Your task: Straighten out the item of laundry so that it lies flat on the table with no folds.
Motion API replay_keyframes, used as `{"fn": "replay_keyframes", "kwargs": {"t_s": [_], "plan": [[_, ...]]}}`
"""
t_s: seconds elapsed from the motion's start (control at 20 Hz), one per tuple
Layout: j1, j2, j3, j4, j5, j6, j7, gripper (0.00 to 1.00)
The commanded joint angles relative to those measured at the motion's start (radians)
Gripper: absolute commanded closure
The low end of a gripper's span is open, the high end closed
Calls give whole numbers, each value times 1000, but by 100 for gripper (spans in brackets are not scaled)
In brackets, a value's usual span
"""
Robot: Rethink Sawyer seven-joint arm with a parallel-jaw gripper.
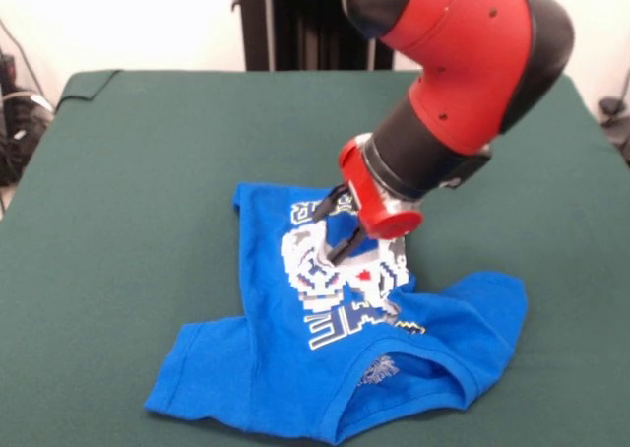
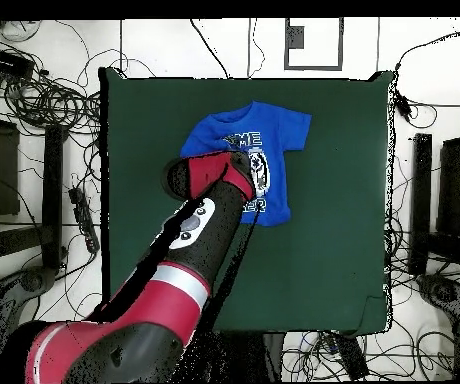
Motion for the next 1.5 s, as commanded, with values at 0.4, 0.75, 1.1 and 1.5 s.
{"fn": "replay_keyframes", "kwargs": {"t_s": [0.4, 0.75, 1.1, 1.5], "plan": [[11, 75, 65, 39, 119, -70, 251, 0], [-36, 30, 141, 88, 130, 86, 102, 0], [-113, -43, 218, 121, 87, 391, -124, 0], [-152, -54, 249, 133, 26, 387, -165, 0]]}}
